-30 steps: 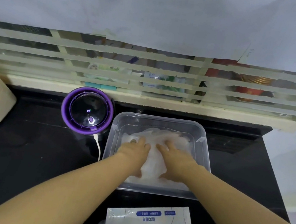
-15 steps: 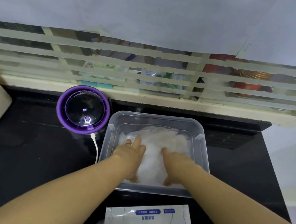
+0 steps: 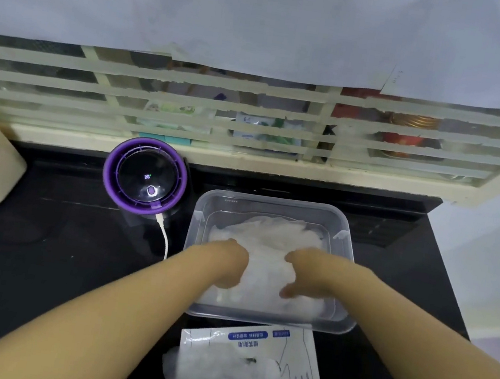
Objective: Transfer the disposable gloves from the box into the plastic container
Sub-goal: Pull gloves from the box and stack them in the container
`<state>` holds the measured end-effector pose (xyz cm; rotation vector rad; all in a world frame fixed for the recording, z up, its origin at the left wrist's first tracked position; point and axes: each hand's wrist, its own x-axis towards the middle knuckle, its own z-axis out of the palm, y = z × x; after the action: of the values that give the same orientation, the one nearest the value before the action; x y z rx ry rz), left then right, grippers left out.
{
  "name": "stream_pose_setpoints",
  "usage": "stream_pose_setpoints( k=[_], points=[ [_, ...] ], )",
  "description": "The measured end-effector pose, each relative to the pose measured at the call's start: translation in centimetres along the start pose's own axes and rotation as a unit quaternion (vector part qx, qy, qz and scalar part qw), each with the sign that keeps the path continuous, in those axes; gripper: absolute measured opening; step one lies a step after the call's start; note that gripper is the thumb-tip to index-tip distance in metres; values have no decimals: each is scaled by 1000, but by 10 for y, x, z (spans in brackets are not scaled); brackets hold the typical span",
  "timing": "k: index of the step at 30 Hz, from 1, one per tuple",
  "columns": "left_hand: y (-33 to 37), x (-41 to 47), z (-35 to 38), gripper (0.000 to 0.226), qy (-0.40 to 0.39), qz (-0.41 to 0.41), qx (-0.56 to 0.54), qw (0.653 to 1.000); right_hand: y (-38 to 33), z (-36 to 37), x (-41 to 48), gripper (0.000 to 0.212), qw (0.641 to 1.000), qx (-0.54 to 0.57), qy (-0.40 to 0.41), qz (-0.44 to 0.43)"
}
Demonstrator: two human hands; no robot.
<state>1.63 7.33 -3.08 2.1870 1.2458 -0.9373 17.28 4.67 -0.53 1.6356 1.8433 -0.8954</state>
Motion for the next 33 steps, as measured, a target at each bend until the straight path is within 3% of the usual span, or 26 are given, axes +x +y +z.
stream_pose_setpoints(
  k=[7, 12, 14, 16, 19, 22, 25, 29, 33],
  points=[
    [-11, -49, -9, 39, 90, 45, -70, 992, 10, -14, -60, 37, 984, 29, 171, -34],
    [-7, -88, 9, 29, 211, 111, -151, 959, 5, 4, -92, 21, 928, 62, 345, -124],
    [-4, -102, 20, 20, 234, 144, -169, 947, -8, 19, -98, 18, 935, 46, 295, -188],
    [-3, -113, 35, 14, 213, 161, -175, 948, -20, 42, -95, 20, 955, 23, 191, -224],
    [2, -117, 62, 32, 169, 172, -144, 960, -27, 79, -78, 41, 970, -19, 109, -218],
    [9, -113, 89, 53, 147, 135, -19, 980, -25, 104, -64, 52, 970, -26, 127, -207],
    [14, -109, 100, 26, 173, 93, 75, 978, -19, 113, -55, 48, 966, 3, 166, -199],
    [8, -112, 84, 14, 244, 72, 42, 966, -14, 118, -50, 62, 969, 48, 168, -175],
    [5, -123, 62, 33, 250, 128, 69, 957, -16, 119, -48, 72, 971, 53, 158, -170]
  ],
)
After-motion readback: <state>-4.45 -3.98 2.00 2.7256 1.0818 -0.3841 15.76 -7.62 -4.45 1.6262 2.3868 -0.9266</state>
